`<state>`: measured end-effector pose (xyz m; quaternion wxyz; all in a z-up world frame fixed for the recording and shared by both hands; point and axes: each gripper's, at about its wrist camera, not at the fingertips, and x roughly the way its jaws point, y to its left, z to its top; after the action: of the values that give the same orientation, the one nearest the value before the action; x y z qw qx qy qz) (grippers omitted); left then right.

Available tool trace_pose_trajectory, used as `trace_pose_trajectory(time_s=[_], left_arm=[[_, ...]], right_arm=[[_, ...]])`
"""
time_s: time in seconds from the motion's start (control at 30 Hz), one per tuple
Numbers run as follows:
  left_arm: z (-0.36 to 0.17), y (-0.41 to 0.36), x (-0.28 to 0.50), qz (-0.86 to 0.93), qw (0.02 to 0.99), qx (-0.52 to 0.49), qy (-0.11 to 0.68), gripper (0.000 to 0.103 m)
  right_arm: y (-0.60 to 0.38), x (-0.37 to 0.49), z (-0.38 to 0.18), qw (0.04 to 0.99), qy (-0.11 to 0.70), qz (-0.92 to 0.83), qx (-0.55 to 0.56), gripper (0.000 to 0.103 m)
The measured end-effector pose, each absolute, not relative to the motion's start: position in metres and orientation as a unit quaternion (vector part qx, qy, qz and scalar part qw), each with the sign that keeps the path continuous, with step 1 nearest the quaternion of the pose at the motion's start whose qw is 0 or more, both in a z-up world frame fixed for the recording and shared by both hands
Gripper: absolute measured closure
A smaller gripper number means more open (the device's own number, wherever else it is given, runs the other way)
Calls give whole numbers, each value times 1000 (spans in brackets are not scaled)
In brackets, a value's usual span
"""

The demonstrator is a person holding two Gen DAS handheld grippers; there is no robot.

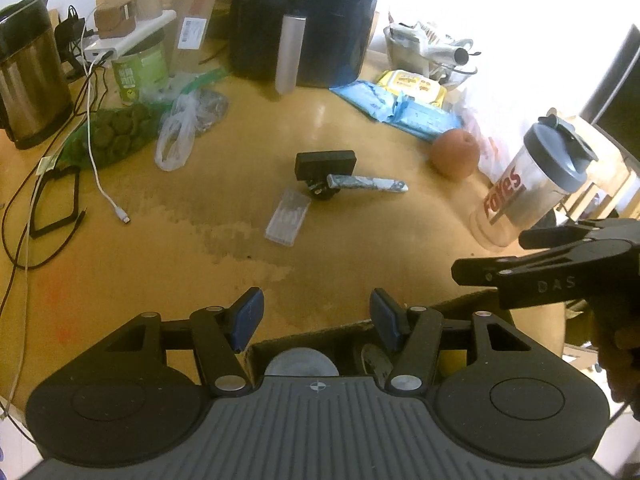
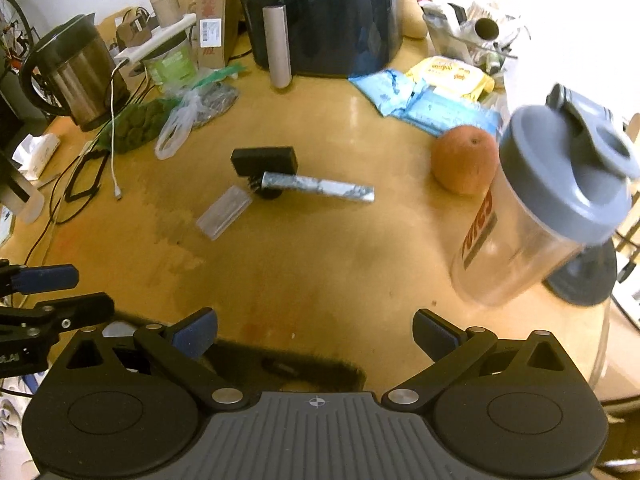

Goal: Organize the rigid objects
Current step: 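Withdraw both grippers from the box toward the grey marble-patterned stick, then grasp the grey marble-patterned stick with the right gripper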

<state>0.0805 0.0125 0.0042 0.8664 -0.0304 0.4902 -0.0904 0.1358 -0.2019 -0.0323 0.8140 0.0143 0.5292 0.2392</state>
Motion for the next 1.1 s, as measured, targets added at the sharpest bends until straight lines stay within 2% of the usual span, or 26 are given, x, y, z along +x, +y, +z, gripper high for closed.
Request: trace_pose_trajectory(time_s=[0.4,0.8,0.93,1.1], left_arm=[[-1,21,84,-83,862,-46,497,45],[-2,31,81,-77,860,-53,502,45],[-3,34,82,-78,858,-58,504,45],[-2,39,83,-76,858,-64,504,45]], right_arm=[[-176,159,-50,835,480,250,-104,0],[-139,181,-61,834,432,296,-172,1],[-122,185,-65,830,414,310,-209,8],[-108,193,-77,822,412,312,-240,10]])
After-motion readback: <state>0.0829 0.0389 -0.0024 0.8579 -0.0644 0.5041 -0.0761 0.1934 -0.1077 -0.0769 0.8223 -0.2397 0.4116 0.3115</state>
